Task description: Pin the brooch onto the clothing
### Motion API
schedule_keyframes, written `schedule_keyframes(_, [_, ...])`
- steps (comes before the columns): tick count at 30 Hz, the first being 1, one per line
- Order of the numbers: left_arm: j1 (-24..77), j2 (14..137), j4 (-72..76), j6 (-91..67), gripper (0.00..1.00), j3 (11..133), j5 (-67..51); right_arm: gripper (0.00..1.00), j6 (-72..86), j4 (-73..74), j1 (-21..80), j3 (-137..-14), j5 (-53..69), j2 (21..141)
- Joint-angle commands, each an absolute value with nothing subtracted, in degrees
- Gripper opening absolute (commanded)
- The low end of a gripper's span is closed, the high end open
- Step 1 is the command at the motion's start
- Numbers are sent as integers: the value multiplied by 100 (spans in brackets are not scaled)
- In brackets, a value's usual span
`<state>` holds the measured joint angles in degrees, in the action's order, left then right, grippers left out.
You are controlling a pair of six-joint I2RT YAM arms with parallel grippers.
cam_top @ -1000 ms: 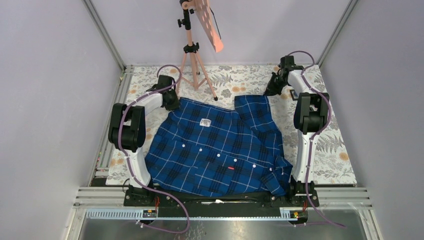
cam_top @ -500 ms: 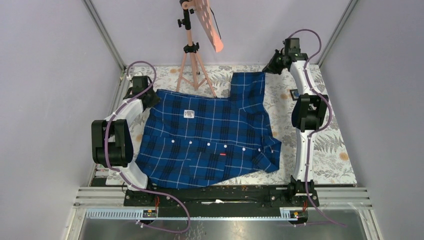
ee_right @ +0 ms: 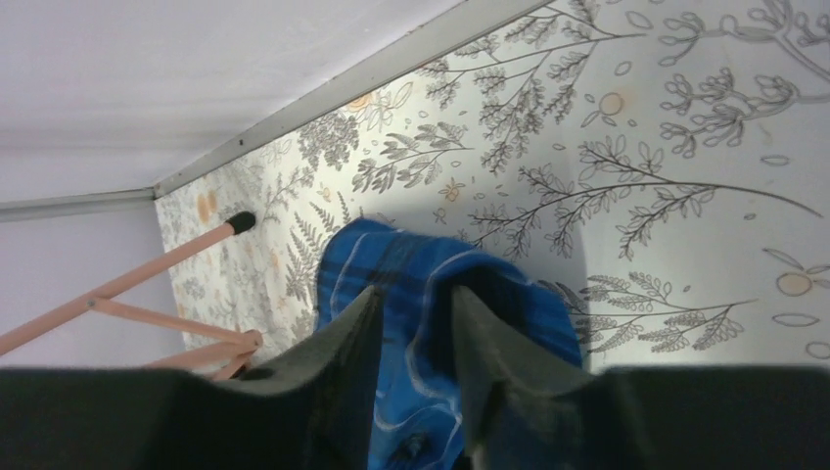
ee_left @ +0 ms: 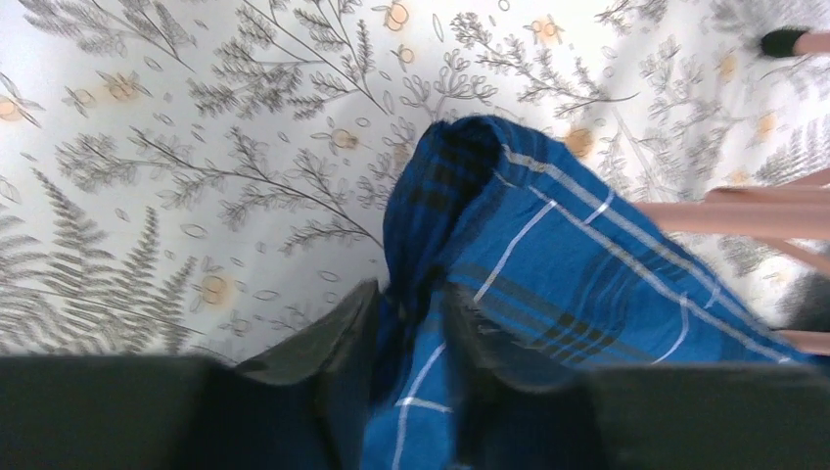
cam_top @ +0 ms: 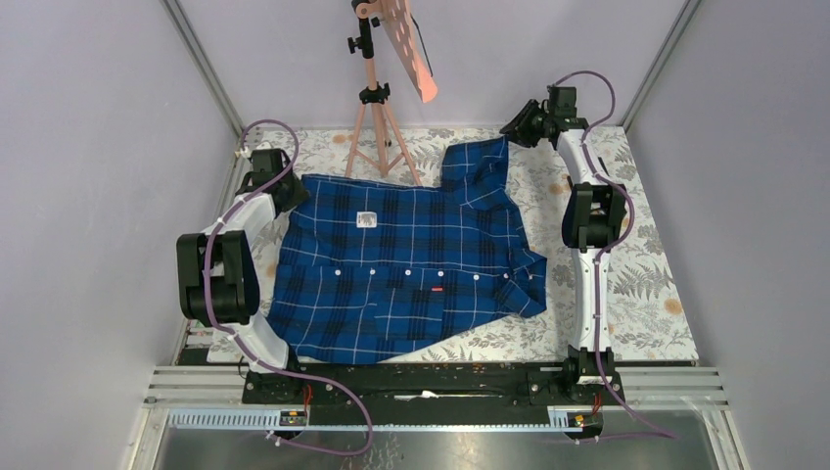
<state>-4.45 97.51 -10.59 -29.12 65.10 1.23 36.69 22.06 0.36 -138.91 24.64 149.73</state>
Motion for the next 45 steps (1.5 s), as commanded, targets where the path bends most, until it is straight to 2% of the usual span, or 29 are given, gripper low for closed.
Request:
schedule_keyframes(1, [-505, 9625, -798, -2862, 47, 6669, 26, 58, 3535, 1799, 55, -14230, 2856, 14708])
schedule_keyframes(3, [-488, 9416, -792, -2939, 64, 6583, 26, 75, 3286, 2010, 53, -14139, 2825, 14473])
schedule_keyframes(4, [-463, 9296, -791, -2976, 69, 6531, 26, 80, 3155, 2125, 53, -14060, 2750, 14320])
schedule_keyframes(6, [-379, 8981, -801, -3014, 74, 6396, 123, 85, 2895, 2358, 53, -13760, 2606, 13959])
schedule_keyframes(13, [430, 7948, -646, -3361, 79, 5657, 196, 86, 2281, 2464, 120, -11621, 2254, 12683])
schedule_keyframes(18, [1144, 7736, -282, -3519, 81, 5208, -54, 87, 2180, 1803, 194, -10136, 2187, 12057])
schedule_keyframes(24, [1169, 8271, -32, -3803, 81, 5208, -735, 80, 1996, 2011, 386, -10023, 2396, 12266])
schedule_keyframes(29, [1160, 8619, 232, -4034, 81, 5316, -1103, 74, 2267, 2262, 467, -10433, 2458, 12718])
schedule_keyframes(39, [989, 9078, 633, -4274, 81, 5453, -1303, 69, 2650, 2417, 590, -11059, 2219, 13359])
schedule_keyframes(42, [905, 9382, 469, -4168, 81, 5637, -1219, 61, 2689, 2459, 630, -11153, 2187, 13489])
schedule_keyframes(45, [725, 9571, 678, -4335, 81, 5521, -1362, 40, 2702, 2523, 671, -11128, 2065, 13534])
